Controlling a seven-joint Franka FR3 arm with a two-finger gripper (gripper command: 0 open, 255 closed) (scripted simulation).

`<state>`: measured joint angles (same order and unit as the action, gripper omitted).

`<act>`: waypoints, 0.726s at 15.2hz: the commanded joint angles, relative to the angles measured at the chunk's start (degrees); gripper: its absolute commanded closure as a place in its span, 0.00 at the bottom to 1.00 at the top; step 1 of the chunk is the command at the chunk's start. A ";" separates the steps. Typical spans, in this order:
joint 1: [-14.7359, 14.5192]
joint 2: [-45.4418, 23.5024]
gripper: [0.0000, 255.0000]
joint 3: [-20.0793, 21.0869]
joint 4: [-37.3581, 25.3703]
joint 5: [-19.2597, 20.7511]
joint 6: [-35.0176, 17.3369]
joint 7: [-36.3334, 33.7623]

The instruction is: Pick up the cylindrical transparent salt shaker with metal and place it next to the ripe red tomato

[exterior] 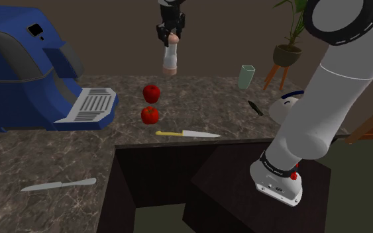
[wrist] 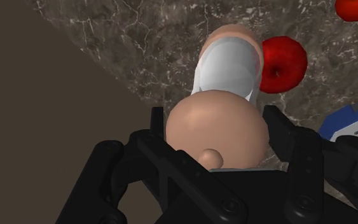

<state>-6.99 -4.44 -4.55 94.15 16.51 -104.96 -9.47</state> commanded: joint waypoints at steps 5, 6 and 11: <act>-3.76 -7.65 1.00 2.80 -8.71 0.48 2.89 -6.17; -4.42 -9.12 1.00 3.17 -10.45 0.58 3.46 -7.09; -7.82 -17.55 1.00 4.73 -21.21 1.13 7.16 -11.15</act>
<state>-14.10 -20.41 -0.12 74.58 17.50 -98.16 -19.64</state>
